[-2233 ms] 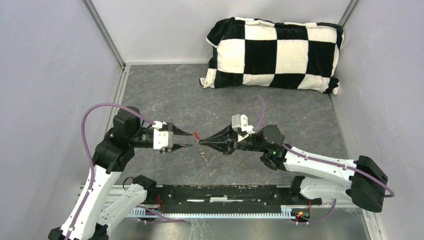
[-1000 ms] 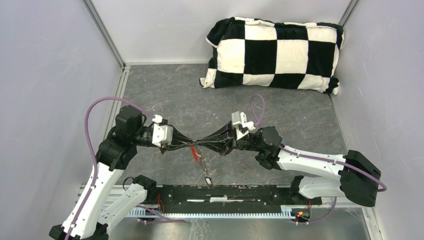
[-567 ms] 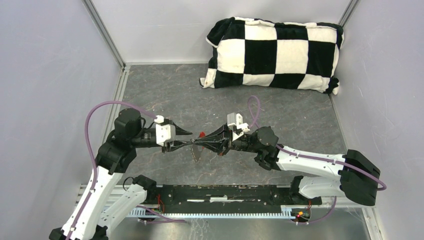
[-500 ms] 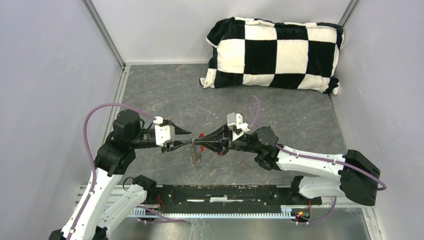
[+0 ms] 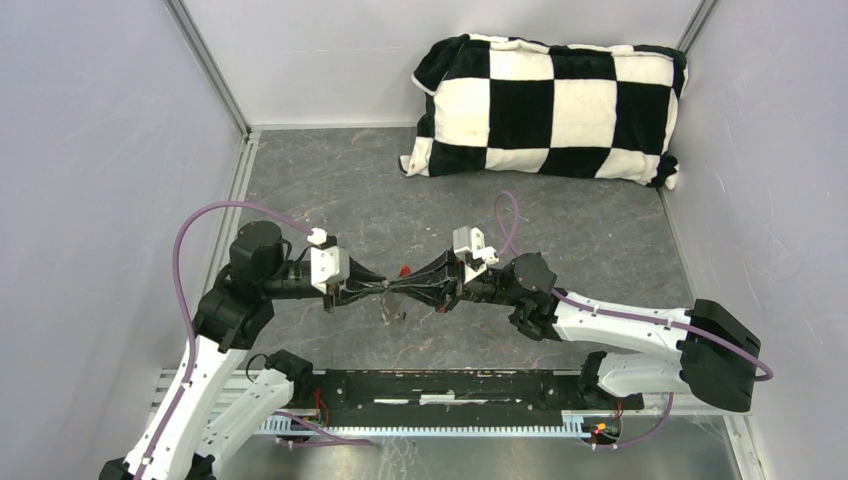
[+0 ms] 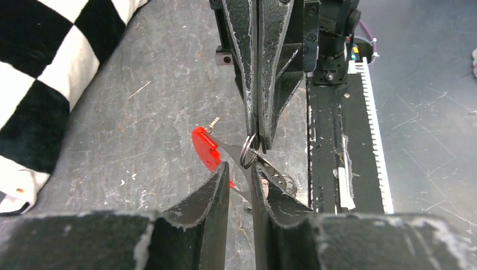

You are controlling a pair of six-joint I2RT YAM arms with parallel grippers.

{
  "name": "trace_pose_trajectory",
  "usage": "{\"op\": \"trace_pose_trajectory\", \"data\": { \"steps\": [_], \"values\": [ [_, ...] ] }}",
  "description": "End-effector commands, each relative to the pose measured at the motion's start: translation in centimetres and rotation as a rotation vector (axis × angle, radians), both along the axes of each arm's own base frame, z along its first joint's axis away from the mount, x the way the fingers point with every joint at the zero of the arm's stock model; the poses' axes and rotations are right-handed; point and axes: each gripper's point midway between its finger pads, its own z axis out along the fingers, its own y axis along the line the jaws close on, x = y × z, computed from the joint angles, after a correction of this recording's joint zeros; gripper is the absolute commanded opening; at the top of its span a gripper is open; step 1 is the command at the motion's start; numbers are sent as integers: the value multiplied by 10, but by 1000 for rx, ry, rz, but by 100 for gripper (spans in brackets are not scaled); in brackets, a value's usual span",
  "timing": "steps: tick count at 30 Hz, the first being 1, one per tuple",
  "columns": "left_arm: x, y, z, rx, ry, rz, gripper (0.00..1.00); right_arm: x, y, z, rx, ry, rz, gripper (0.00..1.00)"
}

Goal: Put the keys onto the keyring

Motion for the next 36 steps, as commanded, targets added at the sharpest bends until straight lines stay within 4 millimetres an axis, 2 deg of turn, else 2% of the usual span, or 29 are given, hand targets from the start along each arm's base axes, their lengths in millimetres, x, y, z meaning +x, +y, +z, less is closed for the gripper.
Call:
{"op": "trace_pose_trajectory", "data": {
  "steps": [1,11,14,16,17,18,19,21,25,29,30,33,36],
  "values": [
    [-7,-5,10,-43,29,-48,26,-11,-2,31,84,-44,40,0],
    [-13,-7,14,-55,25,-89,12,-14,0,27,73,-39,61,0],
    [-14,-7,15,-55,14,-97,12,-16,3,23,55,-34,82,0],
    [-16,-7,14,-48,-2,-109,16,-19,4,20,42,-33,102,0],
    [-15,-6,14,-45,-15,-108,25,-20,5,19,34,-36,112,0],
    [-15,-6,15,-43,-24,-108,29,-22,6,18,25,-36,124,0],
    [-15,-6,15,-39,-37,-110,29,-23,7,16,15,-36,131,0],
    [-16,-5,15,-33,-55,-121,23,-24,6,15,12,-36,136,0],
    [-17,-6,14,-34,-65,-133,3,-24,5,16,17,-39,135,1],
    [-19,-4,12,-19,-88,-144,2,-25,4,18,23,-46,135,0],
    [-19,-3,11,-12,-103,-148,2,-25,3,18,18,-47,133,3],
    [-20,1,8,24,-222,-171,2,-22,-1,15,-12,-70,103,26],
    [-18,6,8,57,-381,-174,2,-18,-8,16,-47,-123,53,40]
  ]
}}
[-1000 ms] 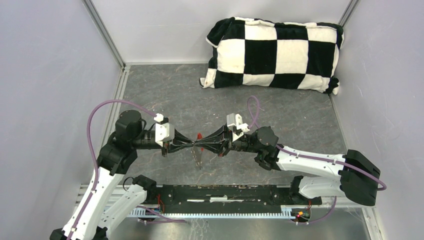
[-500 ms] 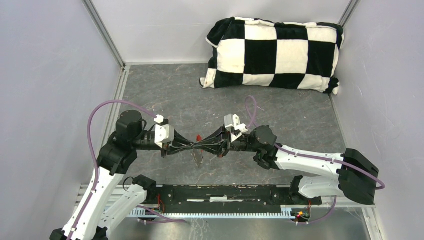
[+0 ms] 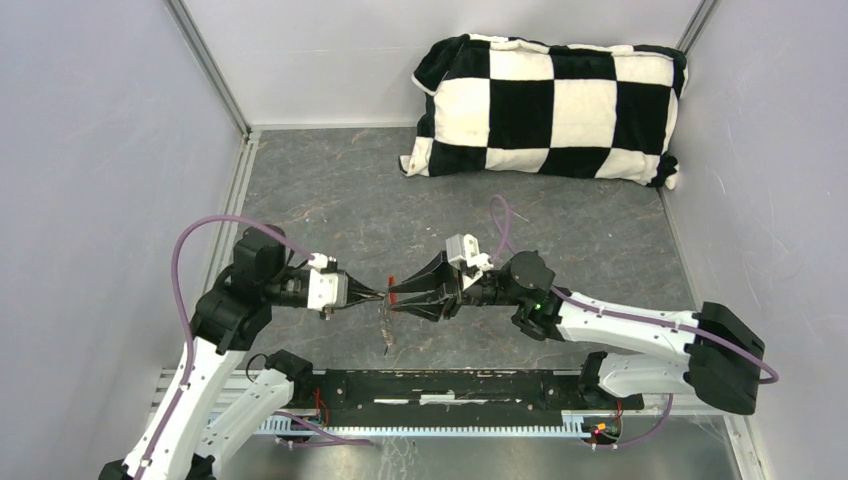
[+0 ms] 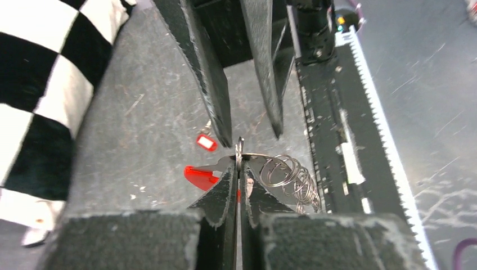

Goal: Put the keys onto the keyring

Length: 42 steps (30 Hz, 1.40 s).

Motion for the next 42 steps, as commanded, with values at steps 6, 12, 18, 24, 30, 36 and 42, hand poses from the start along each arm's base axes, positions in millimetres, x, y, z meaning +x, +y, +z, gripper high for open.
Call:
{"op": "trace_pose_trajectory", "data": {
  "steps": [6,12,18,24,30,36,42],
  "values": [
    [3,10,17,30,-554,-84,2,8,-27,30,-28,-164,-120,45],
    [-2,15,8,61,-801,-143,2,11,-39,26,-54,-163,-164,44],
    [-4,16,5,78,-798,-167,2,12,-39,18,-92,-180,-167,44],
    [-4,19,-4,113,-828,-182,2,6,-36,19,-102,-183,-124,46],
    [2,15,-6,127,-586,-152,2,5,-10,19,-172,-231,-87,50],
    [-2,17,-17,187,-349,-162,2,8,7,23,-245,-316,-88,50],
    [0,17,-17,193,-303,-152,2,6,16,16,-321,-346,-55,50]
  ]
}}
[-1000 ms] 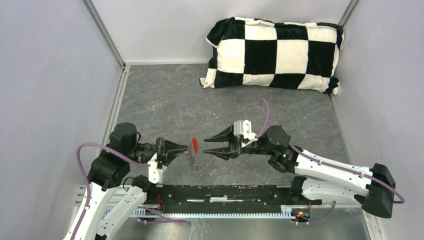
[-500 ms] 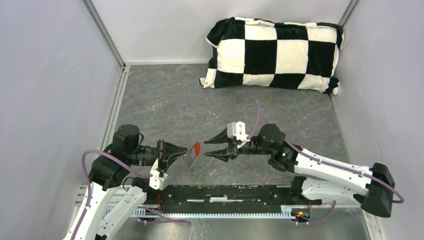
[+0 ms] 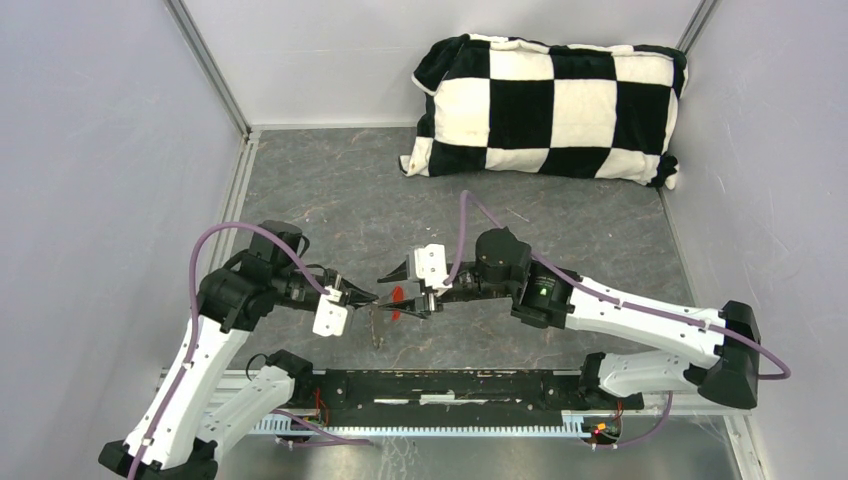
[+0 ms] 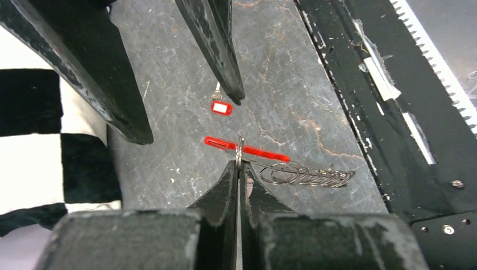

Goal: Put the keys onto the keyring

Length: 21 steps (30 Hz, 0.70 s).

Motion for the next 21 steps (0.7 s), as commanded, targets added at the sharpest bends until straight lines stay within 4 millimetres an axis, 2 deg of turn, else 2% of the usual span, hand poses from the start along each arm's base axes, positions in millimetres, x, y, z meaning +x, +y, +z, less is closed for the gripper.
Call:
{"op": "trace_pose_trajectory", "data": {
  "steps": [1,9,14,21],
  "values": [
    [-8,1,14,-20,40,13,2,1,5,-1,-68,-47,8,50],
    [-7,0,17,-21,37,14,2,4,10,-15,-146,-22,11,48],
    [-6,0,19,-25,36,19,2,6,15,-15,-137,-10,1,43],
    [-4,-1,21,-31,44,26,2,9,19,-14,-119,1,-12,31]
  ]
}}
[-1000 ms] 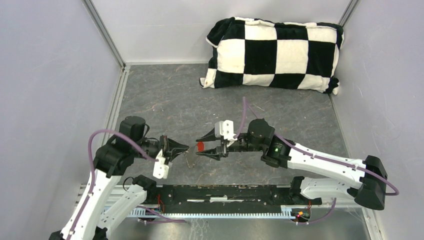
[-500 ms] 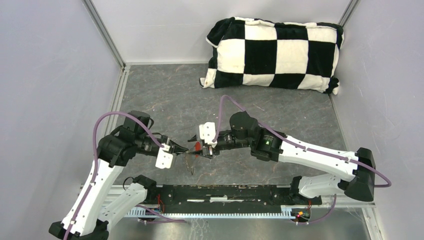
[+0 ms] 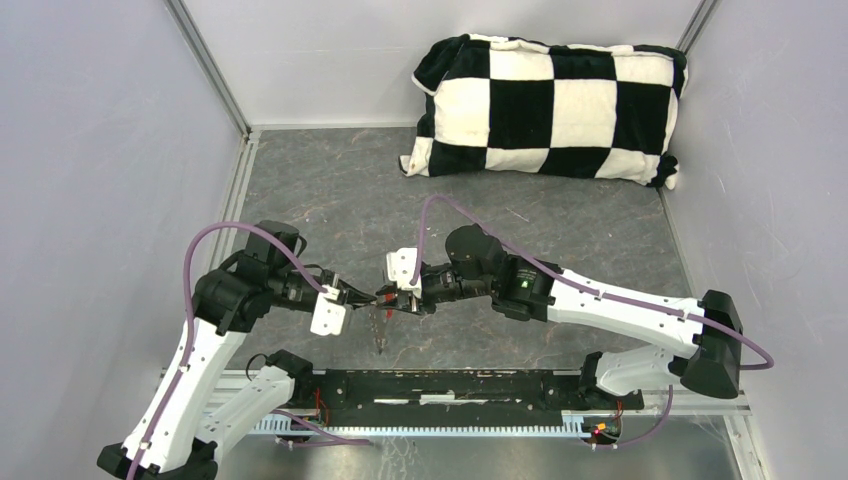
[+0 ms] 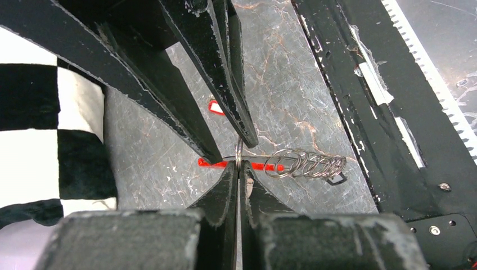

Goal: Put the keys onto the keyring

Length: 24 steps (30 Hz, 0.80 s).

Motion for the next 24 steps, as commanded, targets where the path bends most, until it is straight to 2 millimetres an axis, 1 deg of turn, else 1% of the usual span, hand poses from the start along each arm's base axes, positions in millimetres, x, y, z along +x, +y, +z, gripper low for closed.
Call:
{"op": "trace_pose_trajectory", "data": {
  "steps": [1,5,9,12,13,14,15,17,18,19,20,21,22,24],
  "values": [
    [1,-3,17,-36,3,12,2,4,10,34,105,-28,-18,29],
    [1,-4,17,-38,7,10,2,8,10,36,123,-28,-42,19],
    [1,-5,17,-44,20,9,2,9,12,37,135,-23,-47,14],
    [2,-8,22,-66,38,17,2,13,14,35,136,-18,-71,1],
    [3,-9,24,-74,44,21,2,15,13,36,143,-15,-82,1],
    [3,-10,26,-83,55,32,6,16,13,34,148,-10,-96,0],
    [4,-10,28,-91,72,45,12,17,11,35,165,-9,-107,0],
    [6,-12,32,-113,114,82,20,18,4,37,219,-3,-137,0],
    [7,-13,34,-123,140,102,23,17,-2,43,262,0,-148,0],
    [7,-13,35,-135,183,130,25,16,-7,45,306,9,-154,0],
    [9,-14,37,-148,193,147,25,15,-13,56,378,11,-156,1],
    [10,-14,38,-165,219,169,25,12,-19,56,420,22,-154,0],
    [9,-16,39,-184,272,196,26,9,-27,64,488,40,-154,0],
    [5,-20,45,-240,323,202,27,6,-37,71,588,103,-149,0]
  ]
}}
